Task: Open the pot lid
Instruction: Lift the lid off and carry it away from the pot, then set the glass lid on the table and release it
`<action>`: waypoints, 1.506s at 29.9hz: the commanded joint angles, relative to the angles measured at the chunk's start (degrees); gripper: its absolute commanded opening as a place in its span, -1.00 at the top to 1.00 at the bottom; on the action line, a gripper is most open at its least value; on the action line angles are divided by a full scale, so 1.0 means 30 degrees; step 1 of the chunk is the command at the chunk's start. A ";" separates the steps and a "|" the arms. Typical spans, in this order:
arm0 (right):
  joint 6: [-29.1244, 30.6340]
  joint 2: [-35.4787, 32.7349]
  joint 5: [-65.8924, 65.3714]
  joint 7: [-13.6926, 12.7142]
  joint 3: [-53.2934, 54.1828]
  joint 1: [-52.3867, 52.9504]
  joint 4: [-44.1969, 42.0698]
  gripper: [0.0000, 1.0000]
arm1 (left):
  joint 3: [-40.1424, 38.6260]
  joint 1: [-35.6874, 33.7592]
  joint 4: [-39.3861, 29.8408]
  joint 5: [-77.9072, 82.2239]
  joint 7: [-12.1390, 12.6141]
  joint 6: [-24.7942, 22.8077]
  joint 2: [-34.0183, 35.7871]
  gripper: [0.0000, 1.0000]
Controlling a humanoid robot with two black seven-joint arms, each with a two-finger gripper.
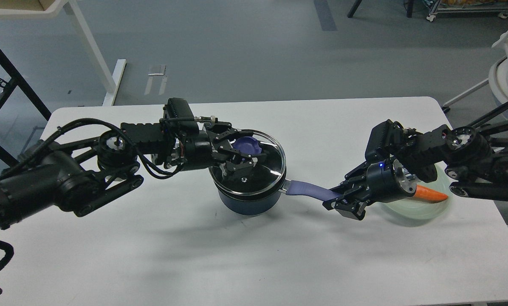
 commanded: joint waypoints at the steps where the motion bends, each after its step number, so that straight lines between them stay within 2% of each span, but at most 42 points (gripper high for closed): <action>1: -0.0001 -0.0032 -0.0007 -0.0004 0.0030 -0.0005 -0.0002 0.42 | 0.0039 -0.0142 -0.0759 -0.1205 0.0014 0.0210 0.2605 0.34; 6: -0.0001 -0.0032 -0.0007 -0.0004 0.0030 -0.0005 0.0027 0.42 | 0.0186 0.0238 -0.0966 -0.1764 0.0014 0.1849 0.5977 0.34; 8: -0.0001 -0.0003 -0.0007 -0.0004 0.0030 -0.0005 -0.0002 0.42 | 0.0506 0.1229 -0.0966 -0.1793 0.0014 0.2639 0.7120 0.34; 13: -0.0001 0.0056 -0.0007 -0.0004 0.0030 -0.0005 -0.0002 0.42 | 0.1267 0.3691 -0.0645 -0.1852 0.0014 0.5510 0.8296 0.33; 16: -0.0001 0.0027 -0.0007 -0.0004 0.0030 -0.0005 -0.0002 0.42 | 0.1649 0.4776 -0.0499 -0.1882 0.0014 0.6537 0.8385 0.33; 26: -0.0001 0.0056 -0.0007 -0.0004 0.0030 -0.0034 -0.0002 0.42 | 0.2732 0.5688 0.2341 -0.2815 0.0014 0.7506 0.7683 0.28; 30: -0.0001 0.0056 -0.0007 -0.0004 0.0030 -0.0093 -0.0031 0.42 | 0.3904 0.5688 0.2549 -0.3959 0.0014 0.7595 0.7623 0.20; 36: -0.0001 0.0056 -0.0007 -0.0004 0.0030 -0.0122 -0.0031 0.42 | 0.4228 0.5747 0.2665 -0.4635 0.0014 0.7595 0.7594 -0.02; 41: -0.0001 0.0056 -0.0007 -0.0004 0.0030 -0.0122 -0.0031 0.42 | 0.4317 0.5747 0.3018 -0.4635 0.0014 0.7595 0.7535 -0.51; 45: -0.0001 0.0056 -0.0007 -0.0004 0.0030 -0.0122 -0.0031 0.42 | 0.4317 0.5747 0.3018 -0.4635 0.0014 0.7595 0.7535 -0.62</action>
